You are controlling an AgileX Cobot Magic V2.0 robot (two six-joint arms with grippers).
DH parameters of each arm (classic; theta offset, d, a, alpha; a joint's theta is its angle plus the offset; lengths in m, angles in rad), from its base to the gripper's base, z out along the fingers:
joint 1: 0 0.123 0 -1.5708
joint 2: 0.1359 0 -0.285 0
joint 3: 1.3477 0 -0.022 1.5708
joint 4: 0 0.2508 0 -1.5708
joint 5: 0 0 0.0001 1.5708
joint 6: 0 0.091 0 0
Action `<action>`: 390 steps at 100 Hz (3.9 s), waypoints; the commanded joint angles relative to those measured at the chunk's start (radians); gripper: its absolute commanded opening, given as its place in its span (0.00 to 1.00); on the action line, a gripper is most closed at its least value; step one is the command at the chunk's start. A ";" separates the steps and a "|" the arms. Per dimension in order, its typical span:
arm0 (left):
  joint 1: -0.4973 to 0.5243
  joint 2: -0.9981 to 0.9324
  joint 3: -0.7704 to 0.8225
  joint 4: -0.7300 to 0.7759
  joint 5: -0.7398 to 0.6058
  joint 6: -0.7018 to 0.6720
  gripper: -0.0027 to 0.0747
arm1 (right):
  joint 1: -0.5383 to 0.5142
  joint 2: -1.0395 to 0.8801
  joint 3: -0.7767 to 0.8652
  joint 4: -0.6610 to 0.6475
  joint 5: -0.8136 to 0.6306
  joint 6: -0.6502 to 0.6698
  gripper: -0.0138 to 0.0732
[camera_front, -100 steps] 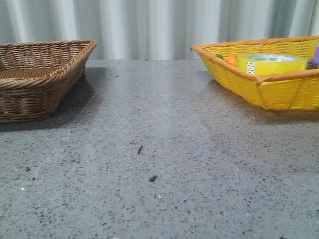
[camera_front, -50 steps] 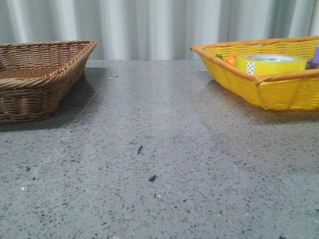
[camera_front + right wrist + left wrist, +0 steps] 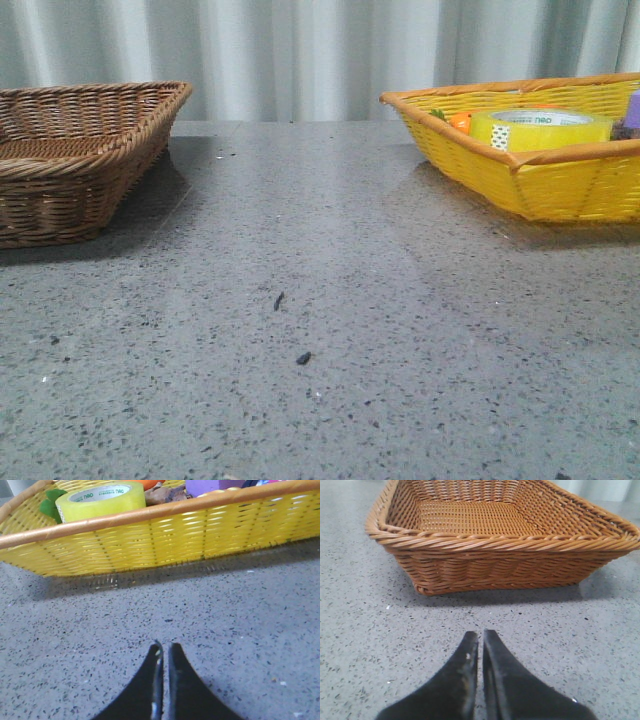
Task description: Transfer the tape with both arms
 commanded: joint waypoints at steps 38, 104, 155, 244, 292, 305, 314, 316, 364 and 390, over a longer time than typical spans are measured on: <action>0.003 -0.028 0.009 0.000 -0.085 -0.002 0.01 | -0.008 -0.019 0.022 -0.015 -0.015 -0.006 0.09; 0.003 -0.028 0.009 0.000 -0.085 -0.002 0.01 | -0.008 -0.019 0.022 -0.015 -0.015 -0.006 0.09; 0.003 -0.028 0.009 0.000 -0.085 -0.002 0.01 | -0.008 -0.019 0.022 -0.015 -0.015 -0.006 0.09; 0.003 -0.028 0.009 0.000 -0.085 -0.002 0.01 | -0.008 -0.019 0.022 -0.015 -0.015 -0.006 0.09; 0.003 -0.028 0.009 0.000 -0.085 -0.002 0.01 | -0.008 -0.019 0.022 -0.015 -0.015 -0.006 0.09; 0.003 -0.028 0.009 0.000 -0.085 -0.002 0.01 | -0.008 -0.019 0.022 -0.015 -0.015 -0.006 0.09; 0.003 -0.028 0.009 0.000 -0.085 -0.002 0.01 | -0.008 -0.019 0.022 -0.015 -0.015 -0.006 0.09; 0.003 -0.028 0.009 0.000 -0.085 -0.002 0.01 | -0.008 -0.019 0.022 -0.015 -0.015 -0.006 0.09; 0.003 -0.028 0.009 0.004 -0.085 -0.002 0.01 | -0.008 -0.019 0.022 -0.017 -0.015 -0.006 0.09; 0.003 -0.028 0.009 -0.021 -0.110 -0.002 0.01 | -0.008 -0.019 0.022 -0.054 -0.072 -0.006 0.09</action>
